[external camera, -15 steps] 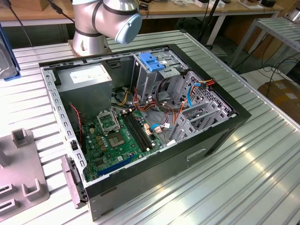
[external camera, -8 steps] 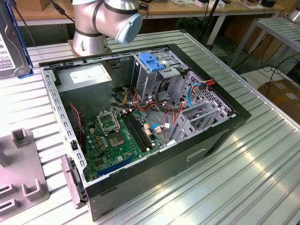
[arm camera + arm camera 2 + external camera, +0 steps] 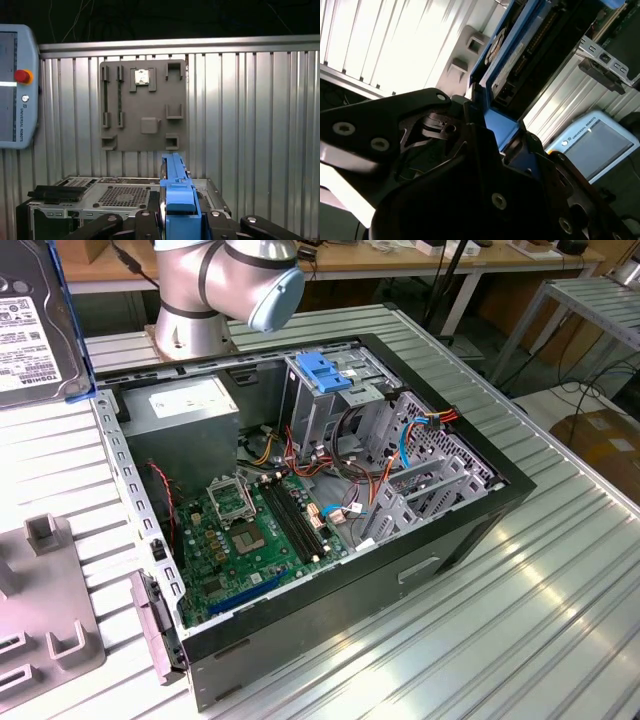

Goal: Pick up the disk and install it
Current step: 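Pick up the disk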

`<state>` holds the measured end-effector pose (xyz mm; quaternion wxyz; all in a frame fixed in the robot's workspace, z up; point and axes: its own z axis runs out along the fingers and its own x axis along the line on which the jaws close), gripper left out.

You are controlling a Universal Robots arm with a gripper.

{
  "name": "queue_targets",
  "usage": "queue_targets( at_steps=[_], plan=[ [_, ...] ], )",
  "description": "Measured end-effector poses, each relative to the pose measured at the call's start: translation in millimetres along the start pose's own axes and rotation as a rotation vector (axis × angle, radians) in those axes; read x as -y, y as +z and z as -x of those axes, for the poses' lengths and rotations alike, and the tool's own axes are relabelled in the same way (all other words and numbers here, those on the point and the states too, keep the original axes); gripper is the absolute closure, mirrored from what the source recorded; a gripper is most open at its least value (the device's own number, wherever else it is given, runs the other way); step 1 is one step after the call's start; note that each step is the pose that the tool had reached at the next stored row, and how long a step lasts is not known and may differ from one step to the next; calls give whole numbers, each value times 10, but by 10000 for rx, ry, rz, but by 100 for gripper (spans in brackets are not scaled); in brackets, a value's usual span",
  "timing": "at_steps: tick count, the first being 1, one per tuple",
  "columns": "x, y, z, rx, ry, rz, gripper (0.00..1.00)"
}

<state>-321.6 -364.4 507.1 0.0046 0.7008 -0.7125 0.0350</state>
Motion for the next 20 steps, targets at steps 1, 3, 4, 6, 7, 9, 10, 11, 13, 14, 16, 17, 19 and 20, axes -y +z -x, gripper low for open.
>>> queue_targets(
  at_steps=[1, 3, 4, 6, 7, 9, 10, 11, 13, 14, 16, 17, 19, 20],
  plan=[
    [21, 1, 0, 0, 0, 0, 63],
    [109, 5, 2, 0, 0, 1, 63],
    [154, 7, 3, 0, 0, 0, 63],
    [226, 11, 4, 0, 0, 0, 63],
    [270, 13, 5, 0, 0, 0, 63],
    [332, 16, 6, 0, 0, 0, 63],
    [350, 17, 6, 0, 0, 0, 63],
    [383, 18, 7, 0, 0, 0, 63],
    [446, 21, 8, 0, 0, 0, 63],
    [473, 23, 8, 0, 0, 0, 63],
    [556, 26, 10, 0, 1, 0, 63],
    [581, 28, 11, 0, 1, 0, 63],
    [636, 30, 11, 0, 0, -1, 63],
    [662, 31, 12, 0, 0, 0, 63]
  ],
)
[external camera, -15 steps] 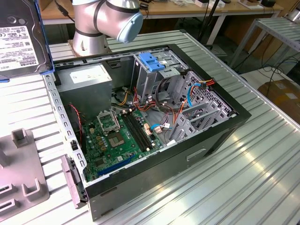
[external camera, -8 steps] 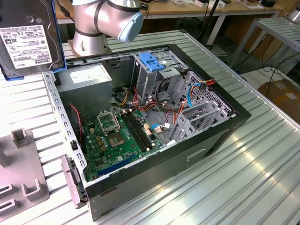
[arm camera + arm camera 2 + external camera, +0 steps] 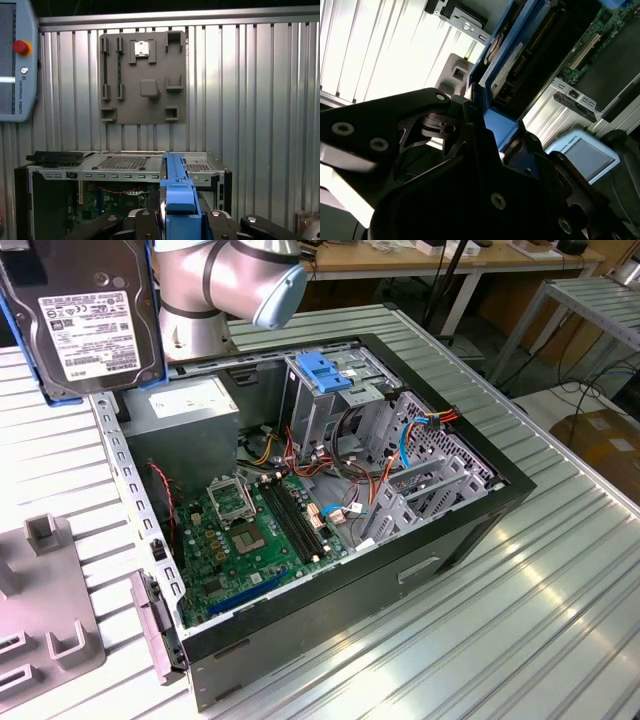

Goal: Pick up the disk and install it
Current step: 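Pick up the disk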

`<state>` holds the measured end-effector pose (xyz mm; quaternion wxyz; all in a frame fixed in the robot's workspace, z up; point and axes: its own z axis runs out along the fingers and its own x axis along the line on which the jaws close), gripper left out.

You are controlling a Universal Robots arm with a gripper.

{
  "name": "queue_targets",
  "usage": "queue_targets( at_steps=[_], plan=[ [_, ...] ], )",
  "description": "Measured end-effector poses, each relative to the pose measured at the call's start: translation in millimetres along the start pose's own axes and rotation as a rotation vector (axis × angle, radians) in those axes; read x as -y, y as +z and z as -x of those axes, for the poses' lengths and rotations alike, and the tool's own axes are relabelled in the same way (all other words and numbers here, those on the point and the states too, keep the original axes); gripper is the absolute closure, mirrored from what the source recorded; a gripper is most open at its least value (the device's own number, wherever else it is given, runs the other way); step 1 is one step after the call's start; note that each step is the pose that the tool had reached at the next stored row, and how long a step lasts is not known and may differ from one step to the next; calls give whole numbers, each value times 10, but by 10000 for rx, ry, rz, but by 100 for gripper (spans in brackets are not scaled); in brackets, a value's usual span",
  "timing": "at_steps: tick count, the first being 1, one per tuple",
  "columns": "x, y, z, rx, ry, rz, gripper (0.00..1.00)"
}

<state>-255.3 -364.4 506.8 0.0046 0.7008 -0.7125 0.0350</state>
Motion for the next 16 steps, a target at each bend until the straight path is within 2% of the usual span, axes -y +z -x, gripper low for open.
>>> queue_targets(
  at_steps=[6, 7, 9, 11, 16],
  plan=[
    [179, 9, 3, 1, 0, -1, 63],
    [231, 12, 4, 0, -1, 0, 63],
    [285, 14, 5, -1, 0, 0, 63],
    [399, 20, 7, 1, 0, 0, 63],
    [553, 28, 8, 0, 0, 0, 63]
  ],
)
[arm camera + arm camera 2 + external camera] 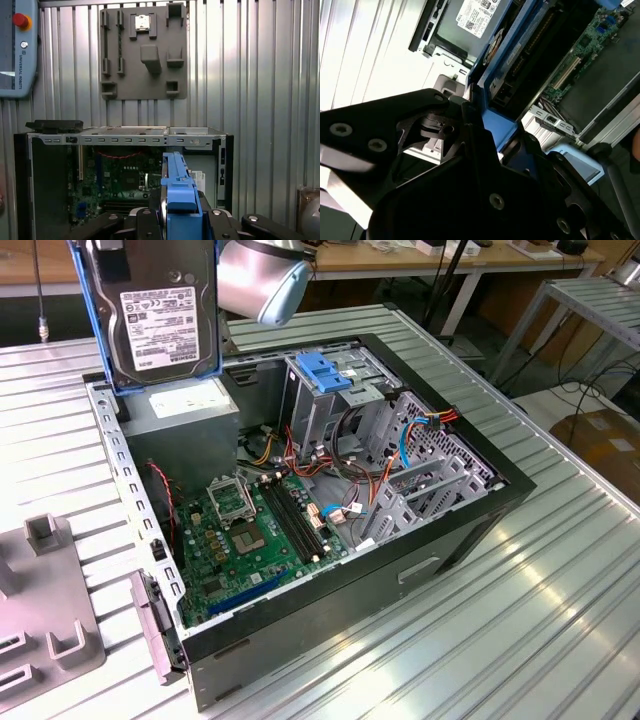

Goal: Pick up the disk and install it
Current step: 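Pick up the disk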

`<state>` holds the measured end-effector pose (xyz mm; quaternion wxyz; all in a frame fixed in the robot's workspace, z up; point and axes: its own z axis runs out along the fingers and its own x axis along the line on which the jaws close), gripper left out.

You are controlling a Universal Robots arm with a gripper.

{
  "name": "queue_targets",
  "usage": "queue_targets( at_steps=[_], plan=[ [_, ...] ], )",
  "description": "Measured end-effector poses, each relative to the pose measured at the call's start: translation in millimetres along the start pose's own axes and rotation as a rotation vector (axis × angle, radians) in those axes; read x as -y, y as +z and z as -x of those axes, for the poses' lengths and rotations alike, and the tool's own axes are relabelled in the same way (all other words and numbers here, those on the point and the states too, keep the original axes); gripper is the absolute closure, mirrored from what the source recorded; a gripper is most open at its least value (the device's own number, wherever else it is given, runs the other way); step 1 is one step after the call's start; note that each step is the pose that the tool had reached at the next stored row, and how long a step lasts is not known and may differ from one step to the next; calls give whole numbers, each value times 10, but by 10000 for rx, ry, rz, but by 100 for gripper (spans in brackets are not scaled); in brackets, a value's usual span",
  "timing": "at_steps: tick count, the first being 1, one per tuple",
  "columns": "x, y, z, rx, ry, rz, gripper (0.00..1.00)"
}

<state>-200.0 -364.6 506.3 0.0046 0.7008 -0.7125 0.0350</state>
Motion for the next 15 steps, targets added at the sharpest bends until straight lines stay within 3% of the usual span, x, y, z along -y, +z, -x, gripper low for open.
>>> queue_targets(
  at_steps=[3, 4, 7, 12, 15],
  plan=[
    [57, 8, -53, -1, 6, 1, 63],
    [93, 17, -111, 0, 6, 0, 63],
    [141, 30, -181, 7, 7, 1, 63],
    [214, 51, -287, 338, 12, 161, 63],
    [342, 60, -308, 355, 45, 165, 63]
  ],
)
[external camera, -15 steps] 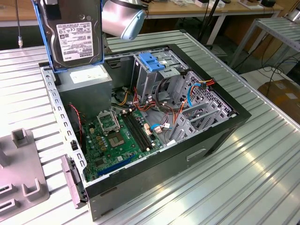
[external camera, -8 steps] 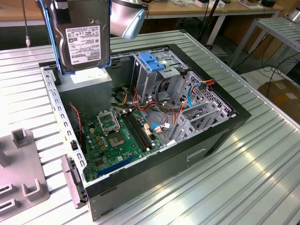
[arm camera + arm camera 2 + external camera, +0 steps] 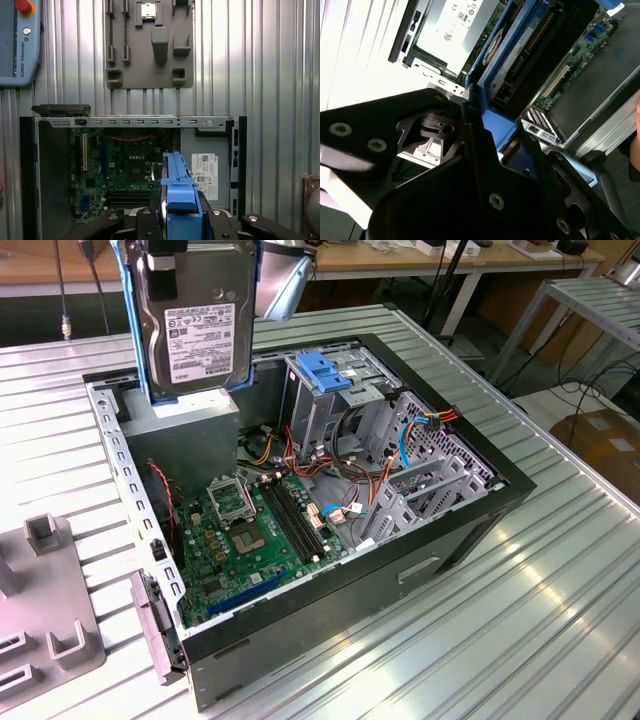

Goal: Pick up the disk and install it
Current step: 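Pick up the disk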

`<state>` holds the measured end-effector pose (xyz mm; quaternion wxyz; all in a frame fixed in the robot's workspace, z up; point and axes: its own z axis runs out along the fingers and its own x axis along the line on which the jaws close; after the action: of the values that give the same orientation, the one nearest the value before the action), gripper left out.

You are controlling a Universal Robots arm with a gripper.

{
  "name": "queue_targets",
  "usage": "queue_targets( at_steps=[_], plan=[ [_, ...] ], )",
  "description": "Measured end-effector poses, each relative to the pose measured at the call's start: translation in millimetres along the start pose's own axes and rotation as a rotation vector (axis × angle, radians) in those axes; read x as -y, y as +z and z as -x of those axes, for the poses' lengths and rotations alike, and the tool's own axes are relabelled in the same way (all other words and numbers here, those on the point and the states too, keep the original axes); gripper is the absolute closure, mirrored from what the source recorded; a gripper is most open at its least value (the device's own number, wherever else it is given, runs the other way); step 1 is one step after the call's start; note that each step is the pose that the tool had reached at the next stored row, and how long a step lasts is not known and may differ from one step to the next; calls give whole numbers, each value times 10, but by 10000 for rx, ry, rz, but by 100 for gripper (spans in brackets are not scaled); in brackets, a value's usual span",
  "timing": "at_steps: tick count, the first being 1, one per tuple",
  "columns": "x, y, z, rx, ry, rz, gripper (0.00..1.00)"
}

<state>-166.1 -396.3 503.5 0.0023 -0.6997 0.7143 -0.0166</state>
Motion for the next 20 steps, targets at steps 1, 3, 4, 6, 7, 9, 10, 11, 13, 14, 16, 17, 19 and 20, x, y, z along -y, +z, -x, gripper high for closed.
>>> queue_targets(
  at_steps=[1, 3, 4, 6, 7, 9, 10, 11, 13, 14, 16, 17, 19, 20],
  plan=[
    [35, 2, -3, -1, 15, 1, 63],
    [87, 9, -21, -2, 47, 1, 63],
    [127, 20, -60, -2, 63, 2, 63],
    [180, 35, -117, -2, 77, 1, 63],
    [192, 38, -128, -2, 79, 1, 63],
    [228, 47, -164, -3, 86, 2, 63],
    [243, 50, -177, -3, 88, 2, 63],
    [262, 56, -195, -2, 88, 4, 63],
    [332, 76, -256, 3, 89, 20, 63],
    [371, 85, -286, 4, 89, 30, 63],
    [443, 101, -338, 6, 89, 42, 63],
    [463, 105, -353, 7, 88, 45, 63],
    [498, 113, -379, 7, 89, 50, 63],
    [527, 118, -401, 6, 89, 53, 63]
  ],
)
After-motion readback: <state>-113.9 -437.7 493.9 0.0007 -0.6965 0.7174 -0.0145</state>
